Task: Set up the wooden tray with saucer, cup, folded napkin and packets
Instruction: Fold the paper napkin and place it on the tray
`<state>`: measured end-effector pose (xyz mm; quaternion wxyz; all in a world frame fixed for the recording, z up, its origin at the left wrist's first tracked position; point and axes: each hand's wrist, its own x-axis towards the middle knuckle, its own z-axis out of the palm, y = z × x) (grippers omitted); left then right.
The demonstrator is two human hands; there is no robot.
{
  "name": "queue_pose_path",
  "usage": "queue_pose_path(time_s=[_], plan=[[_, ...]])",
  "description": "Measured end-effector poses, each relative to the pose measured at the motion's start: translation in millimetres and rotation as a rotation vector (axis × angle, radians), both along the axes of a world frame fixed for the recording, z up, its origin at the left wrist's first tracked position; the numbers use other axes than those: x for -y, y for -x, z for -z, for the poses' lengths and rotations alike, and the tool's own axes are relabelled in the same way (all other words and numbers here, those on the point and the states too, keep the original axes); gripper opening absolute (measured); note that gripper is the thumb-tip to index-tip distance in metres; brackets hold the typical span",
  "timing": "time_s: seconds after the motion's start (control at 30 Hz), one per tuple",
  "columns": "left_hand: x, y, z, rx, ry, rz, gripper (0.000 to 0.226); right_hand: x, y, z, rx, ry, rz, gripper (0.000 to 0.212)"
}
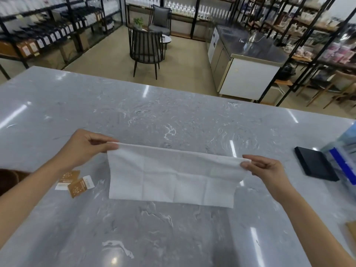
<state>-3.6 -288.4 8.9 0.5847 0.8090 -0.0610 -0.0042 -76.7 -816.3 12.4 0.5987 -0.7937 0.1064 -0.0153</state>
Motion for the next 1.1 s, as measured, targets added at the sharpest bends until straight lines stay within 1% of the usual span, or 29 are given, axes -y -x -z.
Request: queue_pose_path(time_s=[0.07, 0.17, 0.27, 0.4, 0.47, 0.57, 0.67, 0.7, 0.77, 0.8, 0.83, 0.9, 0.97, 1.03, 1.07, 1.1], plan=[[0, 3, -15, 0.040, -0.012, -0.004, 0.017, 3, -2, -13, 0.017, -0.032, 0.016, 0.041], [-3, 12, -30, 0.092, -0.017, 0.002, 0.017, 8, 1, -27, 0.057, -0.171, 0.040, 0.045], [-9, 21, -40, 0.131, -0.005, 0.014, 0.016, 10, 8, -33, 0.095, -0.278, 0.033, 0.039], [-17, 35, -44, 0.167, -0.011, 0.028, 0.019, 7, 20, -35, 0.206, -0.341, 0.036, 0.028], [-19, 42, -43, 0.155, 0.015, 0.048, 0.019, 6, 27, -31, 0.255, -0.379, 0.042, 0.028], [-16, 49, -34, 0.037, 0.115, 0.039, 0.020, 4, 29, -18, 0.236, -0.383, 0.056, 0.036], [-9, 42, -11, -0.128, 0.129, -0.003, 0.021, 0, 20, 4, 0.116, -0.288, 0.100, 0.046], [-6, 36, 1, -0.188, 0.129, -0.018, 0.021, -3, 14, 14, 0.072, -0.251, 0.112, 0.043], [1, 20, 30, -0.269, 0.115, -0.070, 0.018, -10, -2, 37, -0.003, -0.194, 0.124, 0.026], [6, 10, 47, -0.280, 0.087, -0.100, 0.015, -13, -11, 49, -0.032, -0.166, 0.133, 0.019], [11, 1, 63, -0.279, 0.040, -0.129, 0.013, -16, -20, 62, -0.063, -0.135, 0.143, 0.017], [21, -17, 88, -0.280, -0.097, -0.171, 0.014, -23, -38, 85, -0.138, -0.071, 0.170, 0.025], [28, -30, 103, -0.288, -0.262, -0.191, 0.017, -31, -52, 101, -0.208, 0.078, 0.208, 0.031], [34, -34, 106, -0.244, -0.465, -0.189, 0.018, -43, -59, 106, -0.244, 0.292, 0.242, 0.037], [39, -31, 105, -0.197, -0.589, -0.171, 0.023, -53, -59, 106, -0.254, 0.437, 0.237, 0.043], [46, -25, 104, -0.145, -0.713, -0.142, 0.030, -65, -58, 106, -0.256, 0.626, 0.208, 0.050]])
